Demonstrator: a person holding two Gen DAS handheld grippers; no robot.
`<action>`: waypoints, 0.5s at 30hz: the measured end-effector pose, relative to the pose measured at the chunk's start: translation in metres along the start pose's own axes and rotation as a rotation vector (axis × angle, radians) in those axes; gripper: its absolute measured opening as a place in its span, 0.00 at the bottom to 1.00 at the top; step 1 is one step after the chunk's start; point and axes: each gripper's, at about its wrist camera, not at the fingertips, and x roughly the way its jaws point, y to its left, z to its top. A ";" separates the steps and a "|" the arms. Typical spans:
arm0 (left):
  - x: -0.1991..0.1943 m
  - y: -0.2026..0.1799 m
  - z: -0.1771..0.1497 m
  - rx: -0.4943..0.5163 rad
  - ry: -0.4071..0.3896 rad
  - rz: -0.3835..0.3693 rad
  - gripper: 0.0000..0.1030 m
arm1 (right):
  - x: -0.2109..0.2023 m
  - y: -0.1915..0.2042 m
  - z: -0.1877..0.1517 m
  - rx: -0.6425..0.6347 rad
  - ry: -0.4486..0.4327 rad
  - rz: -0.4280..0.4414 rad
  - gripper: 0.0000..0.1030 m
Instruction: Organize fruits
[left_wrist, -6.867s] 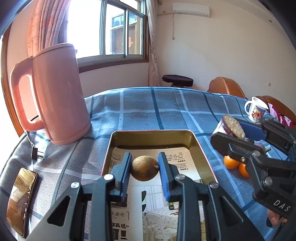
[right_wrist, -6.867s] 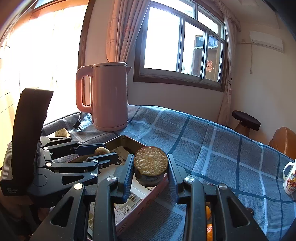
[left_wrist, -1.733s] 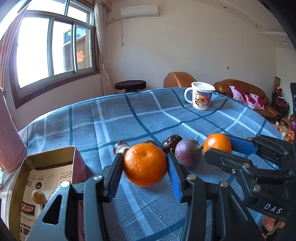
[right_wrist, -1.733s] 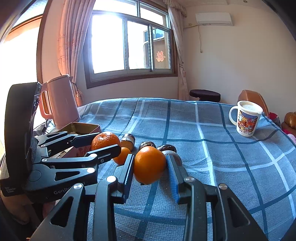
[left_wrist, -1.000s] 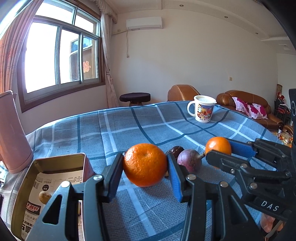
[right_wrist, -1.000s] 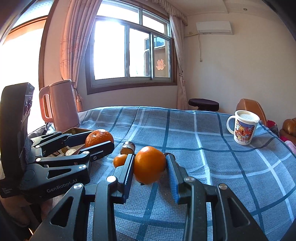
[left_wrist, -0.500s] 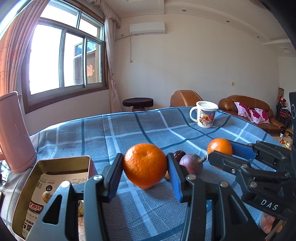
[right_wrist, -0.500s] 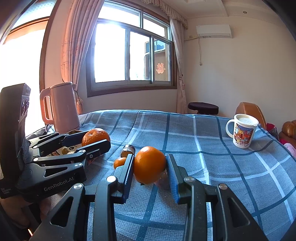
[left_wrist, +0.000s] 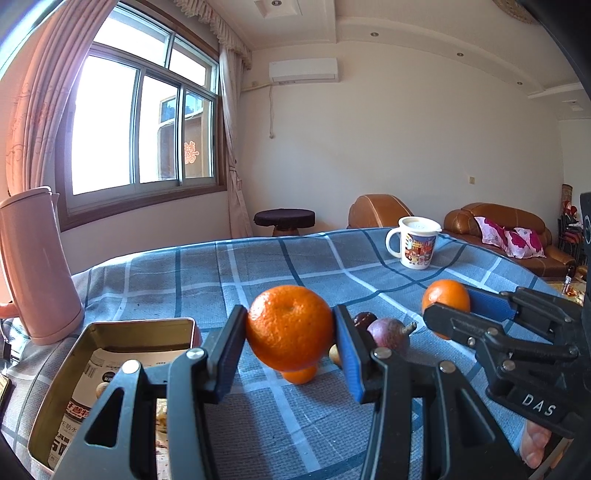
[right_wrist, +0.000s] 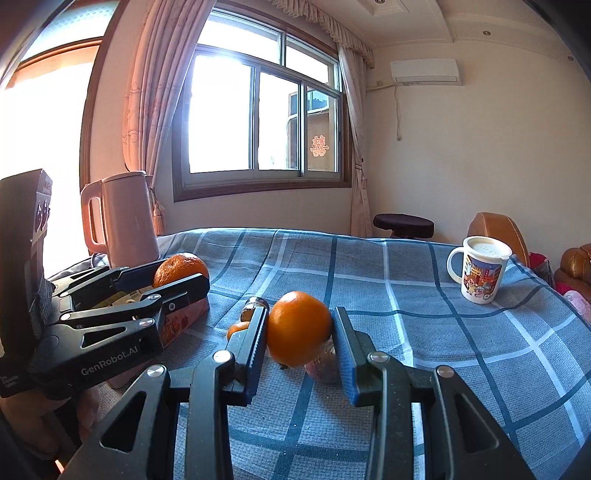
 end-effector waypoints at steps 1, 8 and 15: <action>-0.001 0.001 0.000 -0.002 -0.005 0.004 0.47 | 0.000 0.000 0.000 0.000 -0.003 -0.001 0.36; -0.006 0.001 0.000 -0.002 -0.030 0.021 0.47 | -0.003 0.001 0.000 -0.003 -0.014 -0.004 0.36; -0.012 -0.001 -0.001 0.012 -0.057 0.047 0.47 | -0.006 0.002 0.000 -0.007 -0.032 -0.010 0.36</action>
